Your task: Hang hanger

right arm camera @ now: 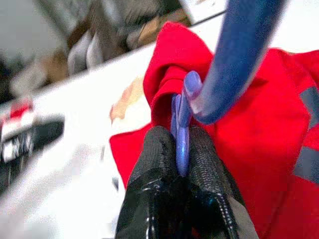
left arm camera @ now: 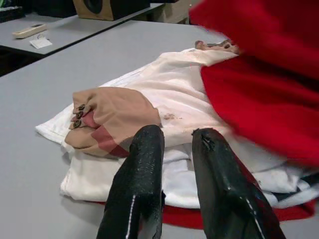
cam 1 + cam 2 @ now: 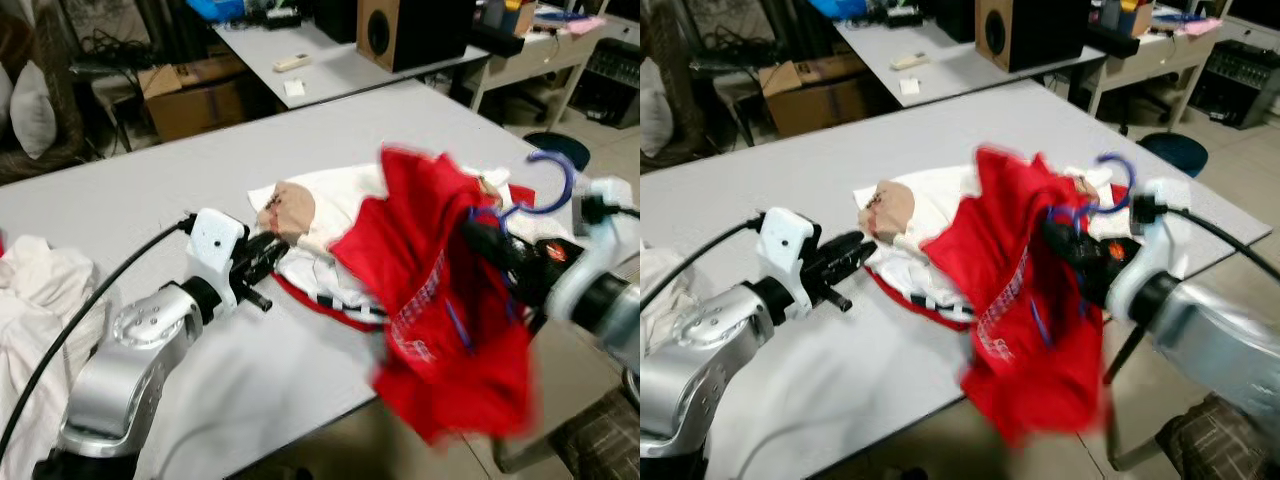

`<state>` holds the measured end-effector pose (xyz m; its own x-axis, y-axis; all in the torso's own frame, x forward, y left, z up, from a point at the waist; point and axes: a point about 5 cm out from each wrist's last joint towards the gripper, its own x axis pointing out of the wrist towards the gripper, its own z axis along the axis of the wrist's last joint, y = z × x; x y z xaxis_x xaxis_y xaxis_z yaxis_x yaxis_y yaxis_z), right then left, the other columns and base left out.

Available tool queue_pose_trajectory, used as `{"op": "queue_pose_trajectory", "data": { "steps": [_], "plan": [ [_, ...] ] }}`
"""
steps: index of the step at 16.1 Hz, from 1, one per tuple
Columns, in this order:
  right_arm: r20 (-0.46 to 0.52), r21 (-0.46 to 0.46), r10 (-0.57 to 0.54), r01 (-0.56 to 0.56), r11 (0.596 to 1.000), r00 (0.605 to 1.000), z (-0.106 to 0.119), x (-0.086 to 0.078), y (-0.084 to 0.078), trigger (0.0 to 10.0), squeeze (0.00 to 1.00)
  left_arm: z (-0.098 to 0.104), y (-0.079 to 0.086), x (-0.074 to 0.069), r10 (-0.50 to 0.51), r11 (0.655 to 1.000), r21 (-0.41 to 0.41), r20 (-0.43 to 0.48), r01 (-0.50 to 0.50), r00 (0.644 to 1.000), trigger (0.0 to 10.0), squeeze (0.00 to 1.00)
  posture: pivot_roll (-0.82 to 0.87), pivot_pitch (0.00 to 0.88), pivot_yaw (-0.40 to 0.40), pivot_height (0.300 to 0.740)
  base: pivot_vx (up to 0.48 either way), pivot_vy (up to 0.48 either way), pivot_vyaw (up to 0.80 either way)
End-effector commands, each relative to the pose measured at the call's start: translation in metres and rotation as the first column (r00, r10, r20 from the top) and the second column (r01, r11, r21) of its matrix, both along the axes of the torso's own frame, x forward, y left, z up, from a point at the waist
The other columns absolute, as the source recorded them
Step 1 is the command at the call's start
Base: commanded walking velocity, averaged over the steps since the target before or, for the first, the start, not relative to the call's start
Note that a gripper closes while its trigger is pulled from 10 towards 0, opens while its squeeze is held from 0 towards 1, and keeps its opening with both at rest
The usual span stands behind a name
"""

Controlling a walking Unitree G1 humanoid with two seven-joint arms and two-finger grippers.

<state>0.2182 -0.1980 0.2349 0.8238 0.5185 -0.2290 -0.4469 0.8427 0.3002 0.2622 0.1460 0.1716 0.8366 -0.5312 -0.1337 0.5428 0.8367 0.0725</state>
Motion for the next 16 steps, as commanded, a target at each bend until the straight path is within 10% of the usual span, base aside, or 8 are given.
{"op": "queue_pose_trajectory", "data": {
  "steps": [1, 16],
  "plan": [
    [0.025, -0.008, 0.085, -0.085, 0.996, 0.996, 0.004, -0.007, 0.007, 10.0, 0.0, -0.003, 0.001, -0.003, 0.015, 1.0, 0.018, -0.014, -0.014, 1.0, 10.0, 0.0, -0.01, 0.021, 0.078, 0.74, -0.292, 0.0, 0.0],
    [-0.098, -0.099, 0.269, -0.279, 0.955, 0.958, -0.057, -0.054, 0.033, 10.0, 0.0, -0.028, -0.015, -0.018, -0.035, 0.999, 0.021, -0.056, 0.036, 0.998, 10.0, 0.0, -0.01, 0.014, 0.085, 0.74, -0.197, 0.0, 0.0]
  ]
}}
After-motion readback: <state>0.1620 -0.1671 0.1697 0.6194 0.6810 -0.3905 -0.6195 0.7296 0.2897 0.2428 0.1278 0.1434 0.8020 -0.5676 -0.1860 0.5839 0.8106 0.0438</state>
